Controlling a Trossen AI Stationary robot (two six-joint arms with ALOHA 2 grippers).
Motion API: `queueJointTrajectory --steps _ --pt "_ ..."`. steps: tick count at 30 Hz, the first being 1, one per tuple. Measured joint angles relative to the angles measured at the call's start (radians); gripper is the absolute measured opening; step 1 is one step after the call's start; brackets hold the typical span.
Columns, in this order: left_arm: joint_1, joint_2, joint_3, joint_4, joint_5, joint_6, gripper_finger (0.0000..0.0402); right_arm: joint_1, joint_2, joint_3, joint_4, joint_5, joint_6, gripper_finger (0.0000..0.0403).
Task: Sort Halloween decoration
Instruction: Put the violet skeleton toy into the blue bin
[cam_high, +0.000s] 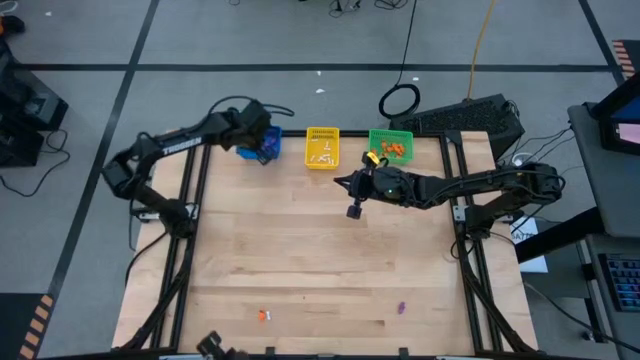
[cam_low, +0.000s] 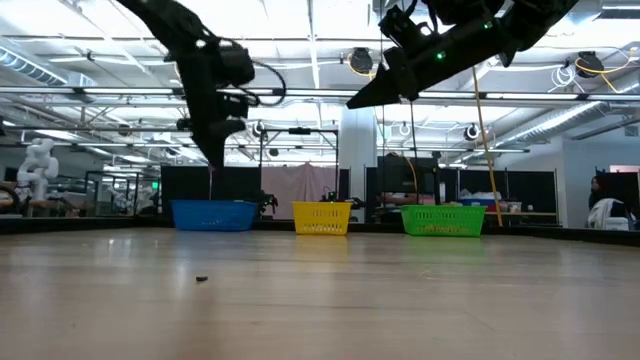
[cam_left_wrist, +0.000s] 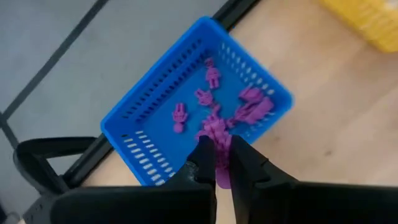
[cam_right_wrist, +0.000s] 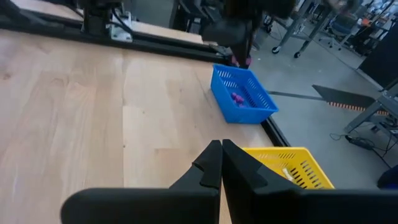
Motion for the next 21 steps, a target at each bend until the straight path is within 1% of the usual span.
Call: queueJointTrajectory --steps 6,11,17,21 --pt "0.075 0.162 0.048 0.012 0.007 0.100 0.0010 0.000 0.000 0.000 0.017 0.000 -0.001 0.0000" --pt "0.104 0.282 0.098 0.015 0.007 0.137 0.0010 0.000 0.000 0.000 0.017 -0.001 -0.002 0.0000" --pt "0.125 0.365 0.142 0.046 0.007 0.135 0.0009 0.000 0.000 0.000 0.017 -0.001 -0.005 0.0000" --pt "0.126 0.385 0.148 0.081 0.022 0.138 0.0010 0.000 0.000 0.000 0.017 -0.001 -0.006 0.0000"
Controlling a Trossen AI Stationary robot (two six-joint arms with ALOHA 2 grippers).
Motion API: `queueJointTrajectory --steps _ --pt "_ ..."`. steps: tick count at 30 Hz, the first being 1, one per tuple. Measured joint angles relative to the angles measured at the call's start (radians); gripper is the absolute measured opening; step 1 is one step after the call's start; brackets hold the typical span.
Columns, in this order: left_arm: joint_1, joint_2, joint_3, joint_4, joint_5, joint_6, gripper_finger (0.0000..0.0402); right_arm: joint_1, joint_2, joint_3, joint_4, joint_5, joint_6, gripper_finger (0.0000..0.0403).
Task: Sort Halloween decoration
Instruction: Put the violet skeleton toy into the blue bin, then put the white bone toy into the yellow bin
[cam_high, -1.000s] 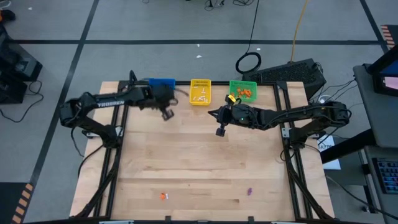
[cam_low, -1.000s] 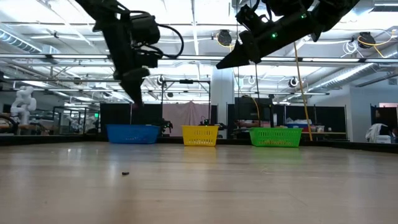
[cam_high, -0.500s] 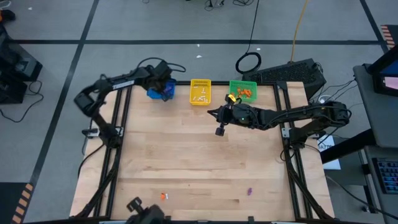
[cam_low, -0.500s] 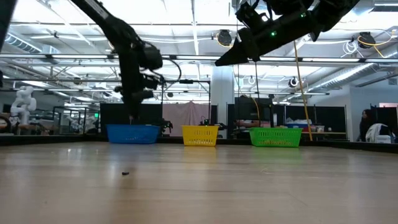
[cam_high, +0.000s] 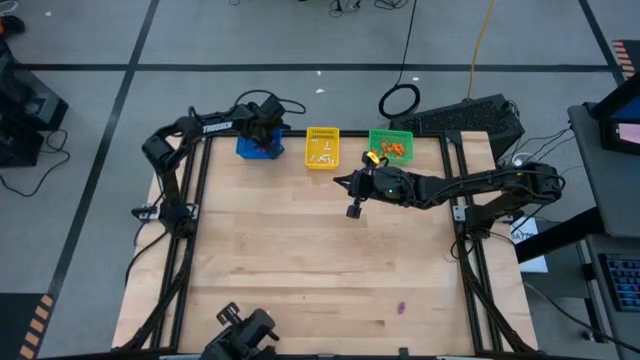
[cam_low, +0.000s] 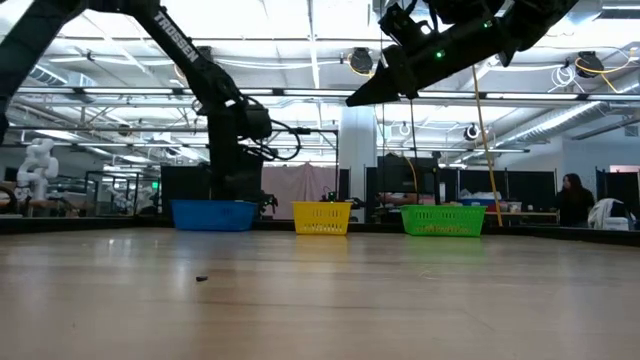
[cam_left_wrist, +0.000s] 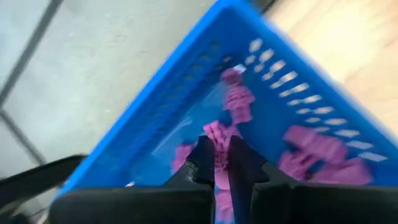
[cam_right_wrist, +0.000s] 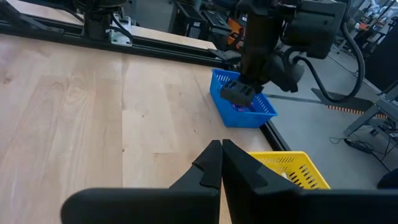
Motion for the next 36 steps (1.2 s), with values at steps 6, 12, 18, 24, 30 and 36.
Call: queueJointTrajectory --steps 6,12,18,24,30,36 --pt "0.014 0.009 0.000 0.021 0.038 -0.006 0.0061 0.000 0.000 0.000 0.000 0.000 0.000 0.0000" --pt "0.014 -0.011 0.002 0.011 0.004 0.000 0.0127 0.000 0.000 0.000 -0.001 0.000 0.000 0.0000" --pt "0.014 -0.086 0.013 -0.007 -0.042 0.003 0.0134 0.000 0.000 0.000 -0.001 0.000 -0.020 0.0000" --pt "-0.018 -0.220 -0.018 -0.038 -0.030 0.010 0.0068 0.000 0.000 0.000 -0.001 0.000 -0.023 0.0000" --pt "-0.162 -0.403 -0.201 0.098 -0.019 -0.036 0.0007 0.000 0.000 0.000 -0.005 0.000 -0.027 0.0000" --pt "-0.391 -0.589 -0.368 0.151 -0.010 -0.066 0.0001 0.000 0.000 0.000 -0.005 0.000 -0.027 0.0000"
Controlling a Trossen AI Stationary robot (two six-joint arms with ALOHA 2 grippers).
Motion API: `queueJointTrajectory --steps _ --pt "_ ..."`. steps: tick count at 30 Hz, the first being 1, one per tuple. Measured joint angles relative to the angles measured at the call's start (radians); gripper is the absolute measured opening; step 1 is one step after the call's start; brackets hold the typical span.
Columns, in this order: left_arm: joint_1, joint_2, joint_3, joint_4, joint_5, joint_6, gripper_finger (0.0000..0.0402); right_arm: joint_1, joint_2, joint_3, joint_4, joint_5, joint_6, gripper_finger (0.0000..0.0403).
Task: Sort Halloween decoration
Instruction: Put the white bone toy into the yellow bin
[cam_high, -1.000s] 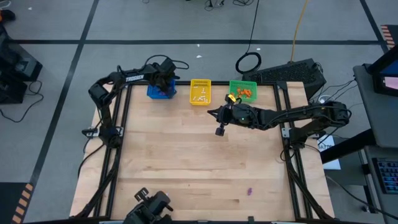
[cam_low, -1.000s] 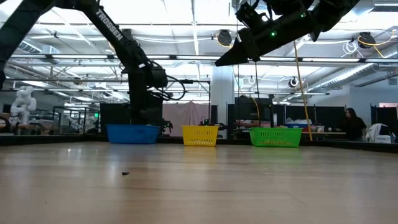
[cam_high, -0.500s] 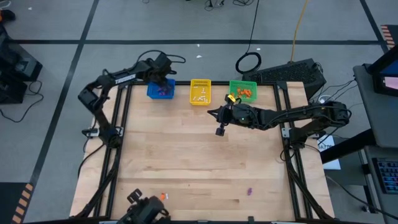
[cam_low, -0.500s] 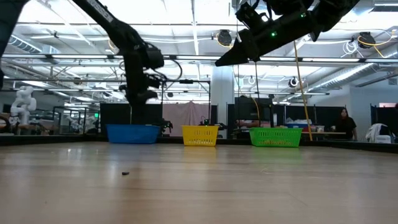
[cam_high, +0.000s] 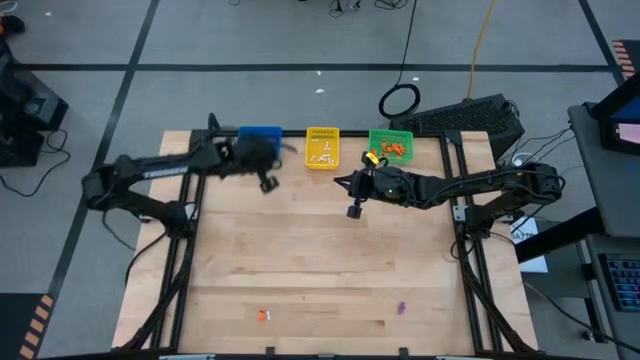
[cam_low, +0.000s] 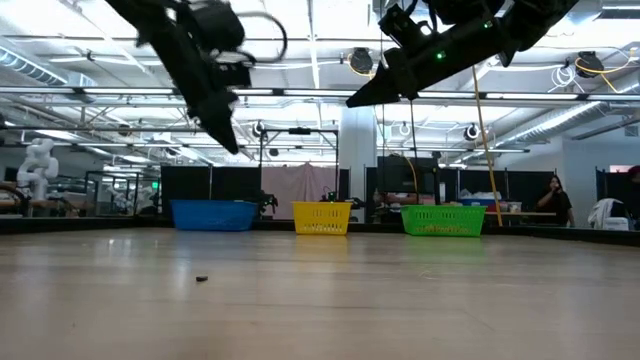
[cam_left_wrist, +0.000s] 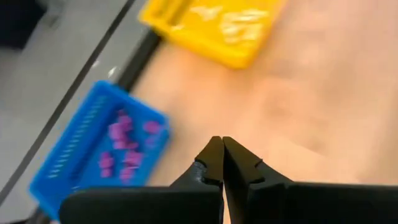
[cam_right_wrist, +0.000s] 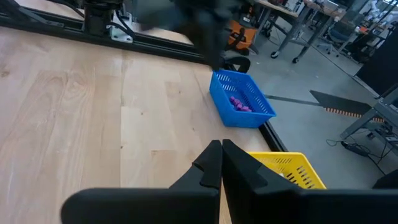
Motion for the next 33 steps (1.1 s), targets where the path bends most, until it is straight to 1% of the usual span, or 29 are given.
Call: queueJointTrajectory --steps 3,7,11,16,21,23,25,28,29,33 --pt "-0.139 -0.076 -0.048 -0.008 0.001 -0.038 0.0001 0.000 0.000 0.000 0.005 0.000 0.000 0.0000" --pt "-0.342 -0.130 -0.073 -0.017 0.004 -0.108 0.0000 0.000 0.000 0.000 0.005 0.000 0.006 0.0000" --pt "-0.542 -0.137 -0.075 -0.009 -0.001 -0.170 0.0000 0.000 0.000 0.000 -0.007 0.000 0.023 0.0000" --pt "-0.739 -0.121 -0.076 -0.013 -0.017 -0.279 0.0000 0.000 0.000 0.000 -0.018 0.000 0.031 0.0000" --pt "-0.884 -0.094 -0.076 -0.005 -0.018 -0.359 0.0000 -0.002 0.000 0.000 -0.019 0.000 0.027 0.0000" --pt "-0.927 -0.069 -0.074 0.041 -0.012 -0.365 0.0000 -0.002 0.000 0.000 -0.025 0.001 0.027 0.0000" --pt "-0.975 -0.046 -0.076 0.053 0.000 -0.365 0.0000 -0.003 0.000 -0.001 -0.027 0.001 0.027 0.0000" --pt "-1.038 0.013 -0.073 0.141 0.026 -0.364 0.0000 -0.003 0.000 -0.001 -0.034 0.001 0.031 0.0000" --pt "-1.058 0.033 -0.074 0.147 0.035 -0.365 0.0000 -0.003 0.000 -0.001 -0.034 0.001 0.031 0.0000" --pt "-1.117 0.123 -0.075 0.249 0.087 -0.365 0.0000 -0.003 0.000 -0.001 -0.034 0.002 0.033 0.0000"
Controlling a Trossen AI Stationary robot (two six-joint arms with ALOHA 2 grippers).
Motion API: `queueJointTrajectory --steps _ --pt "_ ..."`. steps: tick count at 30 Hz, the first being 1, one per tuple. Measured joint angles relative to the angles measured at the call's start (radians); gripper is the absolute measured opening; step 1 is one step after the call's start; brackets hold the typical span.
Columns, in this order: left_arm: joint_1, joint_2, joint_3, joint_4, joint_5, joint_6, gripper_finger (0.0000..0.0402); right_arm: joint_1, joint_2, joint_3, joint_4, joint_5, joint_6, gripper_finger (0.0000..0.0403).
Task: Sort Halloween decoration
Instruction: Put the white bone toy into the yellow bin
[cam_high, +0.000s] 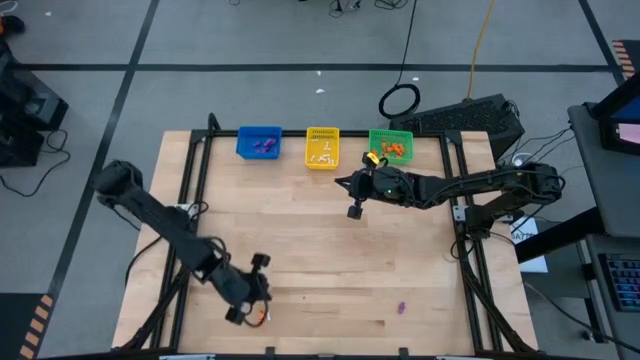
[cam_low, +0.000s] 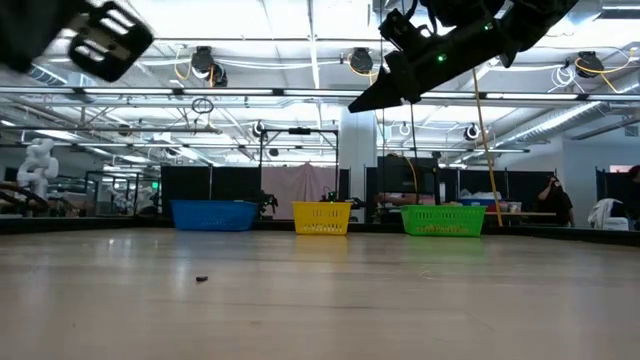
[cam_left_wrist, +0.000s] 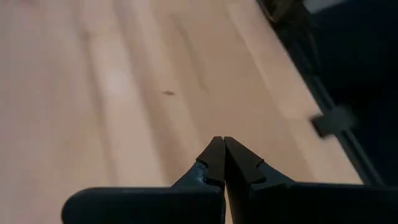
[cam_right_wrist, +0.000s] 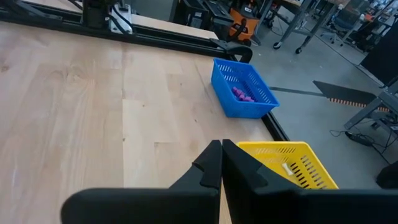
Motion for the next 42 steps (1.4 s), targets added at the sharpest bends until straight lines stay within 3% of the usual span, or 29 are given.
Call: queueJointTrajectory --steps 12,25,42 --pt "-0.050 0.193 0.000 0.100 0.139 -0.021 0.0004 0.000 0.000 0.000 0.000 0.001 0.001 0.0000" --pt "-0.047 0.227 0.000 0.141 0.150 0.105 0.0111 0.000 0.000 0.000 -0.001 0.002 0.001 0.0000" --pt "-0.038 0.329 0.024 0.134 0.149 0.195 0.0102 0.000 0.000 0.000 -0.001 0.002 0.001 0.0000"
